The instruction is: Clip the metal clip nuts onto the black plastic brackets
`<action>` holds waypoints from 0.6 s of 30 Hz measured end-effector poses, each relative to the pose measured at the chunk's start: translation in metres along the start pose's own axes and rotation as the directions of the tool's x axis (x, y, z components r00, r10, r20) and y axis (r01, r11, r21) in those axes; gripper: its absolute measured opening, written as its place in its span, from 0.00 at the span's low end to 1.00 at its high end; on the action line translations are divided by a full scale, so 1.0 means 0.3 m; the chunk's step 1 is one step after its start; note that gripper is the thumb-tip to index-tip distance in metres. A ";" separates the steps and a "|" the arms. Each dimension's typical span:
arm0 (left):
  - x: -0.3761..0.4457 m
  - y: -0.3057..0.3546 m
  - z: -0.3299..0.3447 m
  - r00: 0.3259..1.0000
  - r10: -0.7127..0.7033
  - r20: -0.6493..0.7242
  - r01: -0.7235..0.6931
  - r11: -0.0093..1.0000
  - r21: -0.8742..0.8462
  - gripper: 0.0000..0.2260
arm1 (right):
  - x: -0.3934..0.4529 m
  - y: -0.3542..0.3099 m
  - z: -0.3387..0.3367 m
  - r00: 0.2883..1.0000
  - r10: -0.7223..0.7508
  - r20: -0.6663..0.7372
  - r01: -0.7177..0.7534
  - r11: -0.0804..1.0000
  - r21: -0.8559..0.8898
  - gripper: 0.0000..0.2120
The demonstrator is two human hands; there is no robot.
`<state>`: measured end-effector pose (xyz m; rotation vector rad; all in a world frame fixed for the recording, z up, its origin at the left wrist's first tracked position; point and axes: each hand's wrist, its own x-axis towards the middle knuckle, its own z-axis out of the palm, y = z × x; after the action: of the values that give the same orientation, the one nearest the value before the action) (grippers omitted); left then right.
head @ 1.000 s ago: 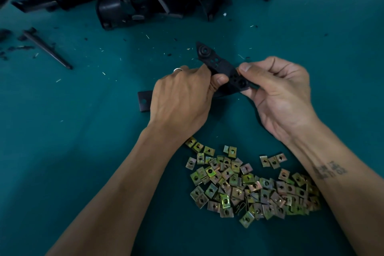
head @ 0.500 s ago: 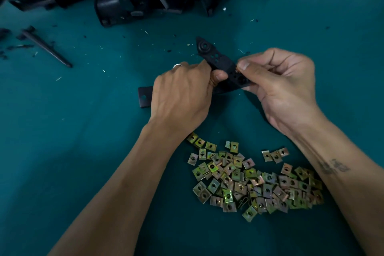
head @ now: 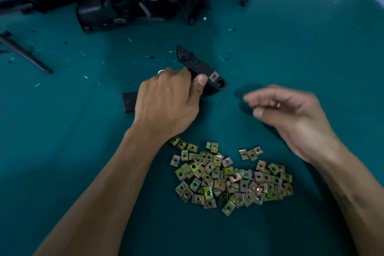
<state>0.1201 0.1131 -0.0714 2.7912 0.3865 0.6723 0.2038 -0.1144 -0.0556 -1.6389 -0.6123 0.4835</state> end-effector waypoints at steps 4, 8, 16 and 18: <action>-0.004 0.005 -0.007 1.000 0.025 0.007 -0.024 0.999 -0.034 0.19 | -0.126 -0.010 -0.043 0.981 0.024 0.194 0.041 0.944 -0.328 0.08; -0.008 0.007 -0.009 1.000 0.027 0.014 -0.026 0.999 -0.040 0.19 | -0.175 -0.029 -0.029 0.975 0.031 0.220 0.070 0.896 -0.438 0.09; -0.008 0.005 -0.009 1.000 0.022 0.017 -0.021 0.999 -0.040 0.20 | -0.149 -0.036 -0.013 0.969 0.050 0.241 0.083 0.856 -0.510 0.07; -0.006 0.005 -0.008 1.000 0.015 0.022 -0.014 0.999 -0.042 0.20 | -0.146 -0.019 -0.024 0.969 0.035 0.244 0.080 0.891 -0.448 0.05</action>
<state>0.1176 0.1117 -0.0697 2.7623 0.3449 0.6436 0.1738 -0.1474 -0.0500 -2.0288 -0.9871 0.5598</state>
